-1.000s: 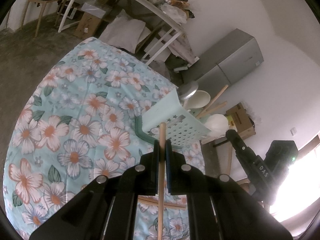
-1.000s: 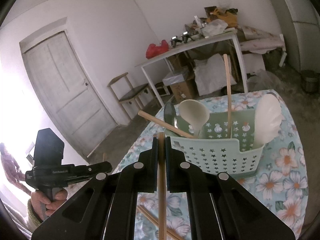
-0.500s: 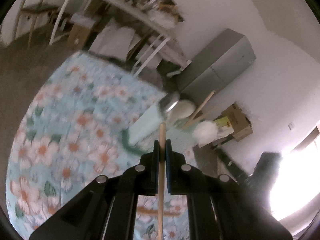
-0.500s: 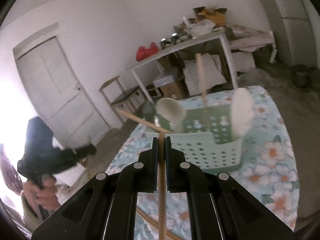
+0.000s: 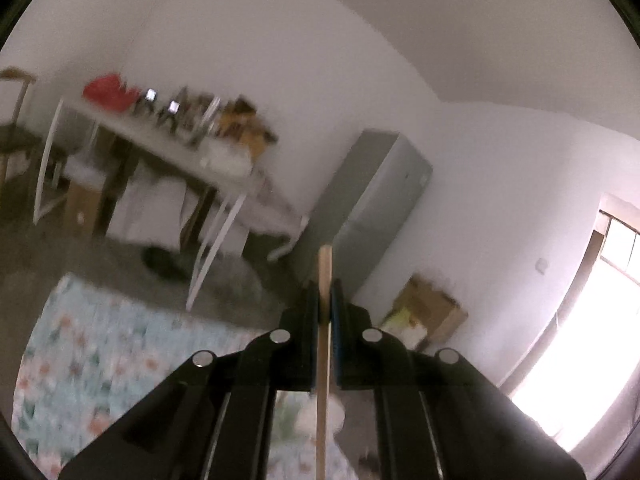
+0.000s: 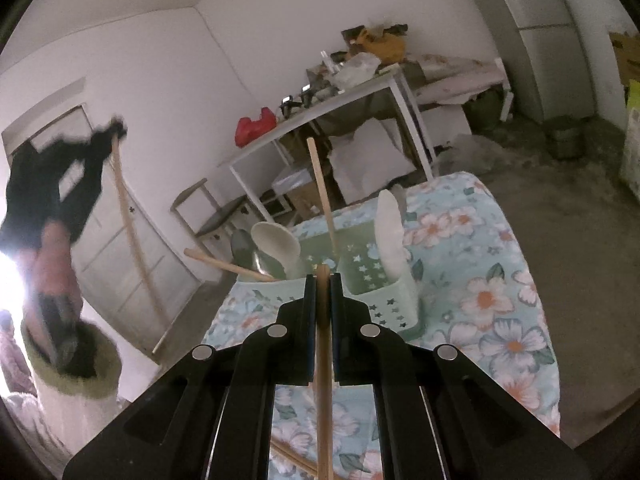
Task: Organize utensils
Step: 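Raise both held chopsticks above the mint holder, then drop the left tool's chopstick into the mint holder and open it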
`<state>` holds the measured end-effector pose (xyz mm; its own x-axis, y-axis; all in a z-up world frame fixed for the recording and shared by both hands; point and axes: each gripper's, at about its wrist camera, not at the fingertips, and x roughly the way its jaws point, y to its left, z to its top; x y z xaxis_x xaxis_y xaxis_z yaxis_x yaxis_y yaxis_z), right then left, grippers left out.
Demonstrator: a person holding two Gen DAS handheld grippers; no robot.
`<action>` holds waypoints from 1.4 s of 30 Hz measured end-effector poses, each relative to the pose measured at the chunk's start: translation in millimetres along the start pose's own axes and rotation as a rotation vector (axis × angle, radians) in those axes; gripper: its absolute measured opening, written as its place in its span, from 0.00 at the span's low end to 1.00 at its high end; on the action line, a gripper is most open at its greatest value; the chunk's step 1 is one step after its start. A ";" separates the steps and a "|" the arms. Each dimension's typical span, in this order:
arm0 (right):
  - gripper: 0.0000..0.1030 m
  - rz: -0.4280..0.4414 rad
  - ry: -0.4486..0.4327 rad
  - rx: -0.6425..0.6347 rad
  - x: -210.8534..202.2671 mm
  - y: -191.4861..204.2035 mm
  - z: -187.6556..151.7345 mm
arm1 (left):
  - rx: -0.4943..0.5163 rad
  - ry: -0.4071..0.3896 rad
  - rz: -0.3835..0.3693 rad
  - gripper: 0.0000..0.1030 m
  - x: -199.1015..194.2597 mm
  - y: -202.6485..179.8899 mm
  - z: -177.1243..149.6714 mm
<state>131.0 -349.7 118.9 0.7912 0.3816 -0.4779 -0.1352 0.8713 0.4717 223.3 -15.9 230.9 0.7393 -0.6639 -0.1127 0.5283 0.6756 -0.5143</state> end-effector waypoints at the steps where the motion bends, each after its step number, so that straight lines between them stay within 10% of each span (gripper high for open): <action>1: 0.05 0.001 0.002 0.000 0.6 -0.3 0.3 | 0.019 -0.034 0.011 0.05 5.8 -3.1 2.8; 7: 0.05 0.009 0.009 0.010 1.4 -7.5 1.6 | 0.080 -0.144 0.073 0.05 47.9 -1.9 -3.0; 24: 0.05 0.003 0.018 0.008 5.0 -6.6 6.0 | 0.188 -0.091 0.153 0.06 87.0 9.9 -42.9; 42: 0.05 -0.012 -0.039 -0.017 -13.4 0.7 18.4 | 0.194 -0.024 0.172 0.51 44.8 8.4 -58.4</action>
<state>131.3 -359.9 139.2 0.8156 0.3586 -0.4540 -0.1350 0.8811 0.4533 236.4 -58.7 171.9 0.8337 -0.5275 -0.1634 0.4621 0.8284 -0.3166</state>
